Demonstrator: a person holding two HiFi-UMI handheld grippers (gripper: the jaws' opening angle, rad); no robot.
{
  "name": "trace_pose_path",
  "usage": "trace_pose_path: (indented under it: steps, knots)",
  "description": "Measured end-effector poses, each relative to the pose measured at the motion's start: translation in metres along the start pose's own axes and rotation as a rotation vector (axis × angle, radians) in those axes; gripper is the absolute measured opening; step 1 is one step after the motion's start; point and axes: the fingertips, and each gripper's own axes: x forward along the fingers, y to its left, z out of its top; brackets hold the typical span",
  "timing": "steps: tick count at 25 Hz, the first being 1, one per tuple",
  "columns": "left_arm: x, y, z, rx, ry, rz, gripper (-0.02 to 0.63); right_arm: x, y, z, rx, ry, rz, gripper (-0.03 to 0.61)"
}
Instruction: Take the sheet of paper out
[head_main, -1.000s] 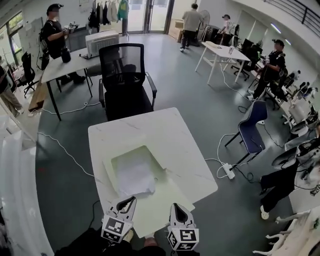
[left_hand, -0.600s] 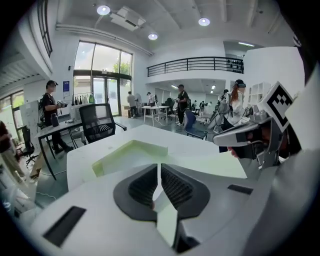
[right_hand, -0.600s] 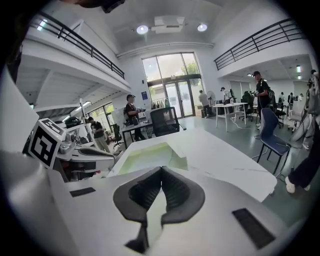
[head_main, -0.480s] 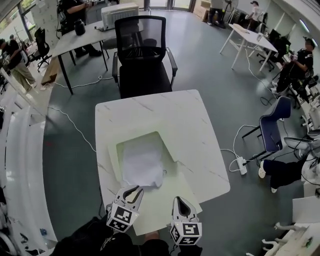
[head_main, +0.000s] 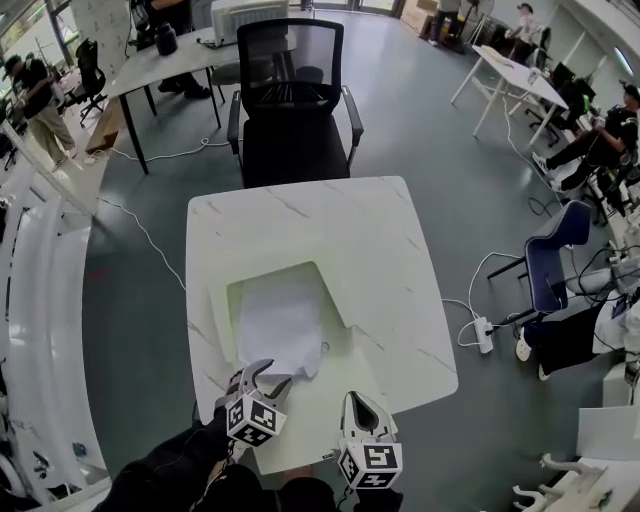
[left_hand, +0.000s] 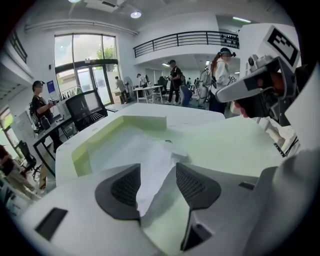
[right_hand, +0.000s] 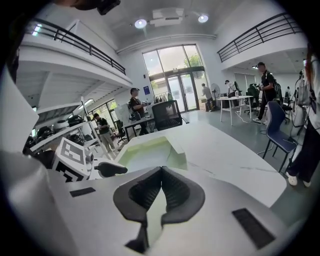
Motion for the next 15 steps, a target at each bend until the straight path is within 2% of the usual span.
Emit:
trace_pose_path:
  steps: [9, 15]
  knots:
    - [0.029, 0.007, -0.020, -0.037, 0.076, 0.054, 0.219, 0.020, -0.012, -0.006, -0.003, 0.033, 0.031, 0.017]
    - [0.034, 0.006, -0.019, -0.067, 0.079, 0.055, 0.212, 0.030, -0.011, -0.004, 0.001, 0.044, 0.055, 0.017]
